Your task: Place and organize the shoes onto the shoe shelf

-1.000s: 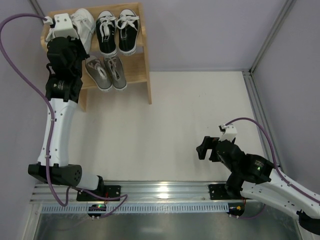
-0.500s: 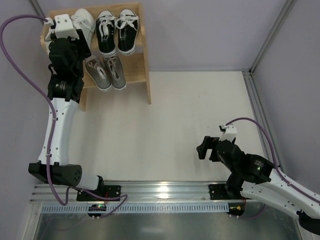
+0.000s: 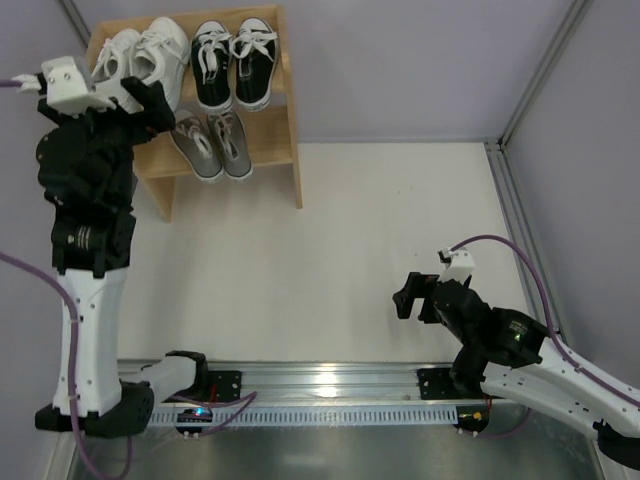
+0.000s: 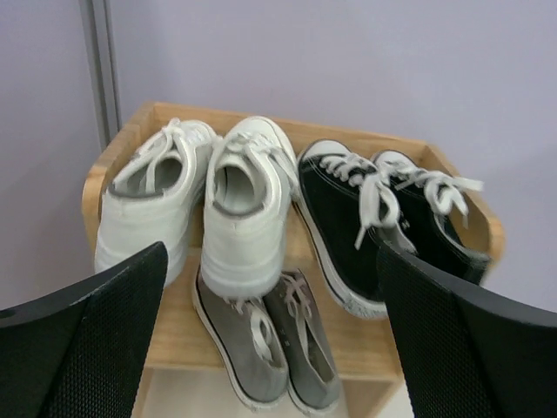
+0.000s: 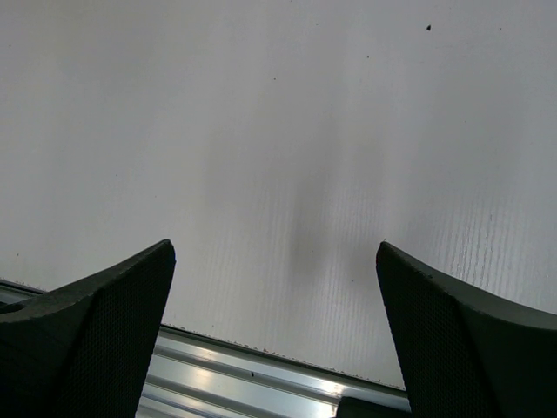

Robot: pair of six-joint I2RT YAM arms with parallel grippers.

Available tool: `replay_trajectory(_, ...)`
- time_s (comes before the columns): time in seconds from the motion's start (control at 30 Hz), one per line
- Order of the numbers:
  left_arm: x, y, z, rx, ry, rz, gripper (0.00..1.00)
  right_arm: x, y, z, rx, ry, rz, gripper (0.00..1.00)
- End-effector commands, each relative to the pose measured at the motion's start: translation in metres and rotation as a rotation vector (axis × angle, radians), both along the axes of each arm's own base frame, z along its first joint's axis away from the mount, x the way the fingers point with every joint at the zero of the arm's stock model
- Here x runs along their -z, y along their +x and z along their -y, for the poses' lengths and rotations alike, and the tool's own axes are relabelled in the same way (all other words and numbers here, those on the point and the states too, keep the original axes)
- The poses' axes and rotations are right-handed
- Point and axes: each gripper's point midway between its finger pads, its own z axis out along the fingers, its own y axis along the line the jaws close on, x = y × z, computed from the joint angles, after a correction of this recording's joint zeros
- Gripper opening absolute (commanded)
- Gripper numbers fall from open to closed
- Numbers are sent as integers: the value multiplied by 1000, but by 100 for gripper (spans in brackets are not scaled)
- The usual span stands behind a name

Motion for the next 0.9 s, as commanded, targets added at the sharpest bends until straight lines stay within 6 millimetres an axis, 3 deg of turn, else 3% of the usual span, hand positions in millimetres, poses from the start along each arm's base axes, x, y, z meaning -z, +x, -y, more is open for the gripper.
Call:
replay_trajectory(0.0, 6, -51, 17, 126, -78, 39, 100, -13, 4, -5, 5, 37, 21, 98)
replay_trajectory(0.03, 37, -59, 24, 167, -96, -1, 100, -14, 4, -7, 1, 44, 22, 98)
replay_trajectory(0.13, 74, -73, 38, 238, -124, -34, 100, -11, 4, -11, -8, 34, 10, 98)
replay_trajectory(0.17, 98, -79, 40, 251, -136, -68, 100, -9, 5, -12, -10, 28, 4, 98)
replay_trajectory(0.23, 118, -85, 48, 288, -144, -94, 100, -5, 5, -15, -8, 24, -11, 98)
replay_trajectory(0.27, 141, -88, 51, 298, -153, -126, 100, -6, 6, -15, -5, 28, -10, 98)
replay_trajectory(0.37, 170, -92, 58, 327, -161, -168, 100, -2, 8, -20, 3, 40, -17, 98)
replay_trajectory(0.4, 188, -92, 59, 329, -162, -198, 100, 0, 9, -21, 6, 42, -19, 98)
replay_trajectory(0.47, 203, -89, 62, 330, -155, -222, 100, 0, 11, -24, 15, 53, -17, 98)
replay_trajectory(0.5, 220, -85, 61, 320, -148, -255, 100, 2, 12, -24, 19, 48, -21, 98)
replay_trajectory(0.63, 248, -69, 51, 241, -126, -290, 100, 2, 16, -31, 37, 60, -34, 98)
replay_trajectory(0.8, 259, -44, 28, 82, -122, -270, 100, 6, 19, -39, 33, 63, -50, 98)
replay_trajectory(0.87, 267, -28, 31, 81, -123, -288, 100, 8, 20, -42, 24, 54, -51, 98)
